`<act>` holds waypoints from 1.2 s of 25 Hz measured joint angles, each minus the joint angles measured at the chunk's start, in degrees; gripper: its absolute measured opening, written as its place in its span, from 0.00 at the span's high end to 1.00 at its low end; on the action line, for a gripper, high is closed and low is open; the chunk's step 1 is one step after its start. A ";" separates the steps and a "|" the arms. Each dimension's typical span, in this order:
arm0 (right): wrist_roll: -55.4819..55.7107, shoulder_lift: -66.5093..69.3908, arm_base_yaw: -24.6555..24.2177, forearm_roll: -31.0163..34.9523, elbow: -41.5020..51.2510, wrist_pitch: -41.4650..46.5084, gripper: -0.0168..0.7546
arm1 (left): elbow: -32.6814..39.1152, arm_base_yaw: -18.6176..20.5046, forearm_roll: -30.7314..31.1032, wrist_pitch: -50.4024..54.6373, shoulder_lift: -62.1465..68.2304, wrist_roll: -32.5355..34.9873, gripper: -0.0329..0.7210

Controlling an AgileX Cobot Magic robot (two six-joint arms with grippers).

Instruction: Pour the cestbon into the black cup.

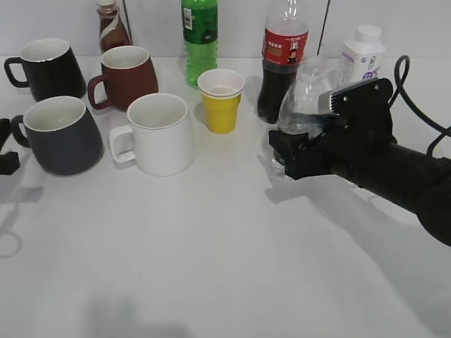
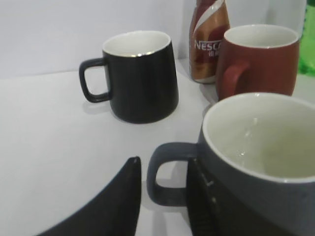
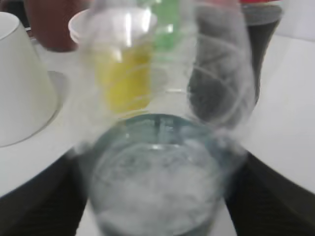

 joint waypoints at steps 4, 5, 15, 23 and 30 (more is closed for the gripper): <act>-0.44 -0.08 0.00 0.07 0.00 -0.63 0.21 | 0.01 0.00 0.00 3.98 -4.98 0.00 0.64; -0.80 -0.36 0.00 0.07 0.00 -0.82 0.21 | 0.01 0.00 0.06 5.10 -6.41 0.00 0.64; -2.39 -24.64 0.00 -0.94 0.00 16.94 0.21 | -6.28 -0.06 0.01 47.34 -39.70 -0.90 0.62; 2.60 -53.28 3.45 -6.37 0.00 55.02 0.21 | -17.38 -0.06 -3.17 87.90 -63.70 -1.06 0.27; 1.27 -80.37 8.50 3.03 -0.31 90.89 0.21 | -17.69 -0.06 -6.46 109.62 -75.82 -1.06 0.17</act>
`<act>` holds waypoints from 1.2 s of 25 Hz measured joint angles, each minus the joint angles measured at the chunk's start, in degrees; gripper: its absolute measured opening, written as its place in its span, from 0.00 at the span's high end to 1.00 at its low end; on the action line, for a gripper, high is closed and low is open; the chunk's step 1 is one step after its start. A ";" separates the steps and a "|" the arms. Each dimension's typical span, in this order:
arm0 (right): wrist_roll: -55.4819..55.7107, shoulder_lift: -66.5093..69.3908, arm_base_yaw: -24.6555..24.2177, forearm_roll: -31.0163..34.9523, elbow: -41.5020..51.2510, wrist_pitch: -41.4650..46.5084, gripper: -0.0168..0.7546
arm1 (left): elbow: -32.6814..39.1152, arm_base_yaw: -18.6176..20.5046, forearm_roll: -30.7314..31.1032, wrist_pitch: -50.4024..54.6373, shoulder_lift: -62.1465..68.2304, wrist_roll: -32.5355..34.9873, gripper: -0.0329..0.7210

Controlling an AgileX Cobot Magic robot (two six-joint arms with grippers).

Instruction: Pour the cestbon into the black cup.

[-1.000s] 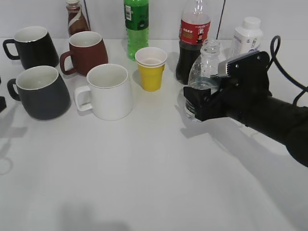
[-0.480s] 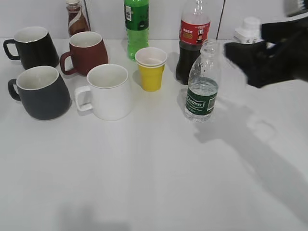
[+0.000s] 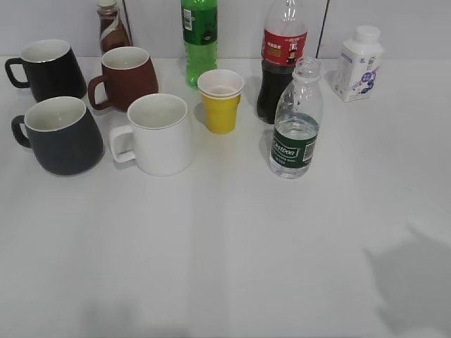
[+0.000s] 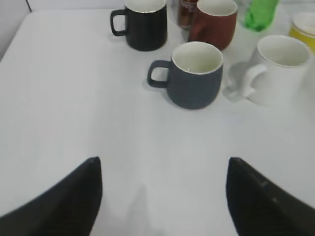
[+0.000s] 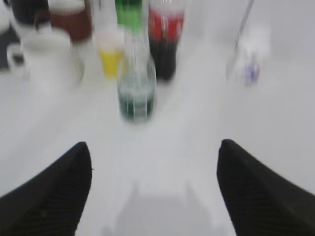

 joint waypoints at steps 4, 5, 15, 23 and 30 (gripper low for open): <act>-1.27 -9.29 0.06 1.49 -0.05 18.05 0.21 | -0.07 -0.04 -1.14 6.15 -3.94 0.00 0.17; -1.34 -10.94 0.06 1.62 -0.05 21.41 0.21 | -0.07 -0.04 -1.13 8.01 -4.56 0.00 0.17; -1.56 -16.41 0.06 2.21 2.95 25.64 0.21 | 3.30 -0.04 -0.06 9.57 -8.16 -0.04 0.17; -1.73 -16.34 0.06 2.65 3.86 23.30 0.21 | 3.99 -0.04 0.00 8.57 -8.23 -0.04 0.18; -1.79 -16.34 -2.16 2.78 3.86 23.18 0.21 | 3.99 -0.04 0.00 8.57 -8.34 -0.04 0.20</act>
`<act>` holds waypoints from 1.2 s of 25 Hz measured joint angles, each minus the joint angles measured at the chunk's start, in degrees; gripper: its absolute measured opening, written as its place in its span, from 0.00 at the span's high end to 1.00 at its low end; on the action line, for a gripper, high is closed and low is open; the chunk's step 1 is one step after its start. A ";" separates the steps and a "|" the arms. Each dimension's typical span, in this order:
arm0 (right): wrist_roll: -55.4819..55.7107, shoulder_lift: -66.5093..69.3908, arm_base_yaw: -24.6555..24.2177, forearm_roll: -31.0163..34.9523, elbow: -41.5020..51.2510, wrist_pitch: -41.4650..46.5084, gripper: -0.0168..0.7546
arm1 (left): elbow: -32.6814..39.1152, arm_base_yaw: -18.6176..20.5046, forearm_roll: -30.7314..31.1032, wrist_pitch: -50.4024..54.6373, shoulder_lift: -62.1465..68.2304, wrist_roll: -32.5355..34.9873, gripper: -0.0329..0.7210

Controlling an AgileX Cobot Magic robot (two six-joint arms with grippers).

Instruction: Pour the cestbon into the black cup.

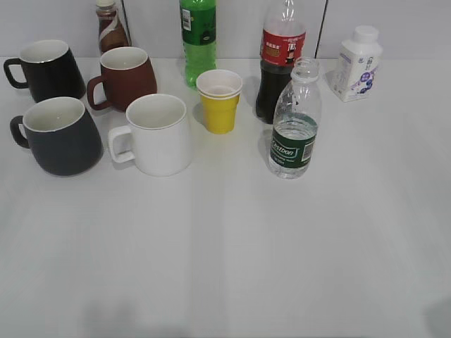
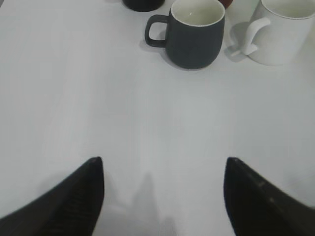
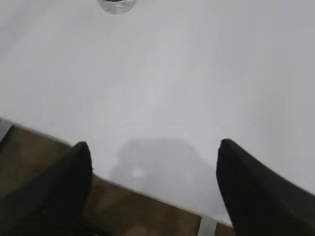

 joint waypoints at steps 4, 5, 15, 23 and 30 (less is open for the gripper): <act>0.00 -0.44 -10.25 0.00 0.00 -0.17 0.21 | 0.00 0.00 0.05 0.00 -2.57 0.00 0.25; 0.00 -1.06 -12.73 0.00 0.00 -0.27 0.21 | 0.00 0.00 0.05 0.00 -3.78 0.00 0.26; 0.00 -8.47 -24.90 0.02 0.06 -0.56 0.21 | 0.05 0.00 0.05 -0.08 -6.50 0.00 0.29; 0.00 -9.31 -25.01 0.43 0.06 -0.61 0.21 | 0.05 0.00 0.05 -0.15 -6.50 0.00 0.34; 0.00 -9.31 -25.01 0.43 0.06 -0.61 0.21 | 0.05 0.00 0.05 -0.15 -6.50 0.00 0.35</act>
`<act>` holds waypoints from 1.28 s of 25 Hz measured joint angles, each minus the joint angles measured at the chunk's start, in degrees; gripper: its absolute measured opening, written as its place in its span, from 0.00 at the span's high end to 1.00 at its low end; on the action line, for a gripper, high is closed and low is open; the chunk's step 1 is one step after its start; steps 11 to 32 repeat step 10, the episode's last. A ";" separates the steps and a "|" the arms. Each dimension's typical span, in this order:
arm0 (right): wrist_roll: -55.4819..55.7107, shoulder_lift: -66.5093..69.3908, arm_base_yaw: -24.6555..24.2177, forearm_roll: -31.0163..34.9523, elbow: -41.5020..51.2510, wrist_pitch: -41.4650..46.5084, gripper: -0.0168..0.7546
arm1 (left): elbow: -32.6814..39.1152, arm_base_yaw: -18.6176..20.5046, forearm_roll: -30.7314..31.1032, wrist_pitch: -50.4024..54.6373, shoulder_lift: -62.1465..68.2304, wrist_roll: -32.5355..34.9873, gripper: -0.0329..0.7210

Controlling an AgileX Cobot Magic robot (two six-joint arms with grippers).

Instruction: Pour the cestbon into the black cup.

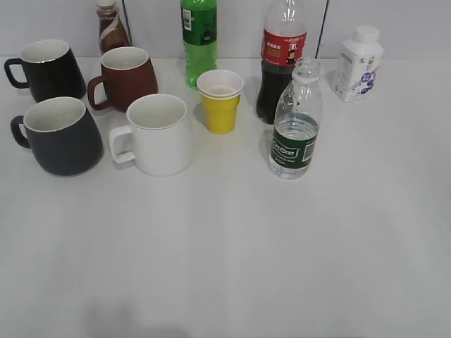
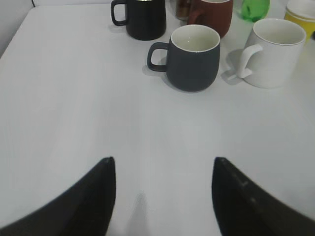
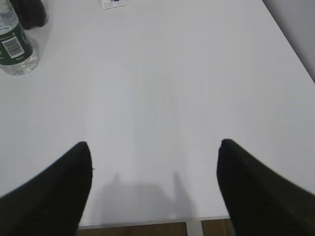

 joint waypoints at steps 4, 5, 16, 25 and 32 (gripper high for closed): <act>0.00 0.00 0.00 0.05 0.00 0.00 0.21 | 0.00 0.00 0.00 0.00 0.00 0.00 0.36; 0.00 0.00 0.00 0.05 0.00 0.00 0.21 | 0.00 0.00 0.00 0.00 0.00 0.00 0.36; 0.00 0.00 0.00 0.05 0.00 0.00 0.21 | 0.00 0.00 0.00 0.00 0.00 0.00 0.37; 0.00 0.00 0.00 0.05 0.00 0.00 0.21 | 0.00 0.00 0.00 0.00 0.00 0.00 0.37; 0.00 0.00 0.00 0.05 0.00 0.00 0.21 | 0.00 0.00 0.00 0.00 0.00 0.00 0.37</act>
